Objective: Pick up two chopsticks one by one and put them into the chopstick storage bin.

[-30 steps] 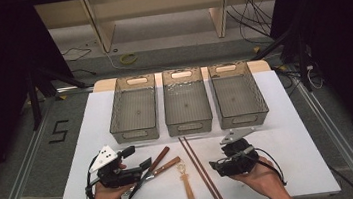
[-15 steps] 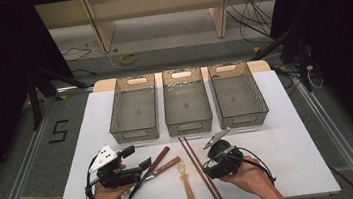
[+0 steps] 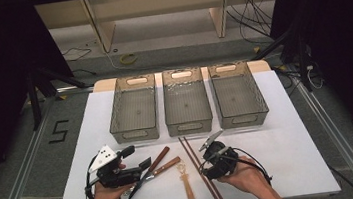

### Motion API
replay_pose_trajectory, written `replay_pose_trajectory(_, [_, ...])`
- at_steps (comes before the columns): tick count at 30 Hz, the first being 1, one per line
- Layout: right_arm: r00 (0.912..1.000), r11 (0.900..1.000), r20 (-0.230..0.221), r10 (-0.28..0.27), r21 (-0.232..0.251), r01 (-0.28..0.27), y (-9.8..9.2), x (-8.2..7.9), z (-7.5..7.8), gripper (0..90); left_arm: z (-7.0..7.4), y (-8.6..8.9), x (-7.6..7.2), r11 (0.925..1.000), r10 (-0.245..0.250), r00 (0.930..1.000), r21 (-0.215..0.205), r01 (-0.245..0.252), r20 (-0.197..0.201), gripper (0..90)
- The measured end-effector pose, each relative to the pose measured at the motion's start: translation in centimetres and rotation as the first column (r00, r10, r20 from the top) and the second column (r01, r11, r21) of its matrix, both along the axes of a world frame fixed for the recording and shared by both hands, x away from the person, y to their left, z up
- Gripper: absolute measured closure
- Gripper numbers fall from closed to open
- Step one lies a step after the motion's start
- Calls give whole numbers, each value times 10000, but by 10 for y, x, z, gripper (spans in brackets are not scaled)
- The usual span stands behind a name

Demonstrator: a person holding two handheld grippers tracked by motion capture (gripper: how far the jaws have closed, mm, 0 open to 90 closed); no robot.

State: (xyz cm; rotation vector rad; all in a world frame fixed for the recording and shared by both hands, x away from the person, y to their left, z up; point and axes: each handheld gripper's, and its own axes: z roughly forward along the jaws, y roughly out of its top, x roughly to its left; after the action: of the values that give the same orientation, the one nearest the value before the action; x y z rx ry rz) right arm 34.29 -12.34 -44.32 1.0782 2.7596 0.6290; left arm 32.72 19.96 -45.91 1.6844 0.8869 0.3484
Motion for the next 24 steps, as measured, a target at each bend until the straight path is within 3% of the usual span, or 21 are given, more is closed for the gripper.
replay_pose_trajectory(24, [9982,9960,-480,351,-808,-389,12,2,-11,623,0,0,0,10000,-4,10000,-2,4,5,181])
